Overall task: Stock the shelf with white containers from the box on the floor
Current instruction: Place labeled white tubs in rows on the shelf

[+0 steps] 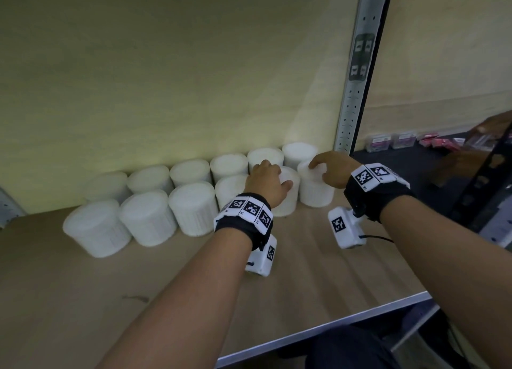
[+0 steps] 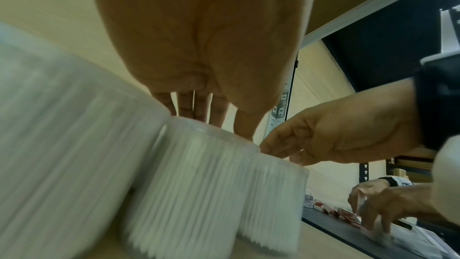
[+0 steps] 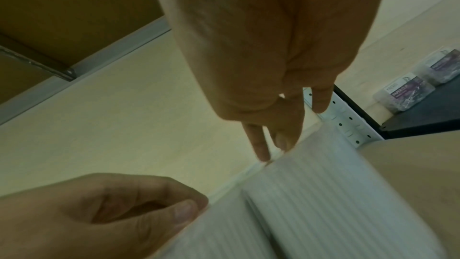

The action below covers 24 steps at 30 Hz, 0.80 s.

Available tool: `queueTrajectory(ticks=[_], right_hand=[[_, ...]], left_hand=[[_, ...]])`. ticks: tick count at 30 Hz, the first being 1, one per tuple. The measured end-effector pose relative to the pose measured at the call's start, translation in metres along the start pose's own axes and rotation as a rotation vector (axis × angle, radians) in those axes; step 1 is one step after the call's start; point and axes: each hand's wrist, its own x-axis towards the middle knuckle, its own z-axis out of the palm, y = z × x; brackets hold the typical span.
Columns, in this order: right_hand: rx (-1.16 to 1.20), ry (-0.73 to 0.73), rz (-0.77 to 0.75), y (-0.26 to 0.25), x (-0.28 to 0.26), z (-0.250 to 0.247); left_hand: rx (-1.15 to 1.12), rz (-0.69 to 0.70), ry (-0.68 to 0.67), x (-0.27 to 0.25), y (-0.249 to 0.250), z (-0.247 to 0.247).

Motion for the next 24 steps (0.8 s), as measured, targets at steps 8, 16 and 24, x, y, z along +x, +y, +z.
queueTrajectory(ticks=[8, 16, 24], right_hand=[[-0.120, 0.077, 0.113, -0.004, 0.006, 0.012], [-0.159, 0.090, 0.094, -0.003, 0.009, 0.016], [-0.115, 0.027, 0.027, 0.000, 0.005, 0.007]], left_hand=[[-0.022, -0.004, -0.001, -0.001, 0.000, 0.002], [-0.038, -0.005, 0.010, 0.000, 0.000, 0.004], [-0.035, -0.010, 0.007, 0.001, -0.001, 0.006]])
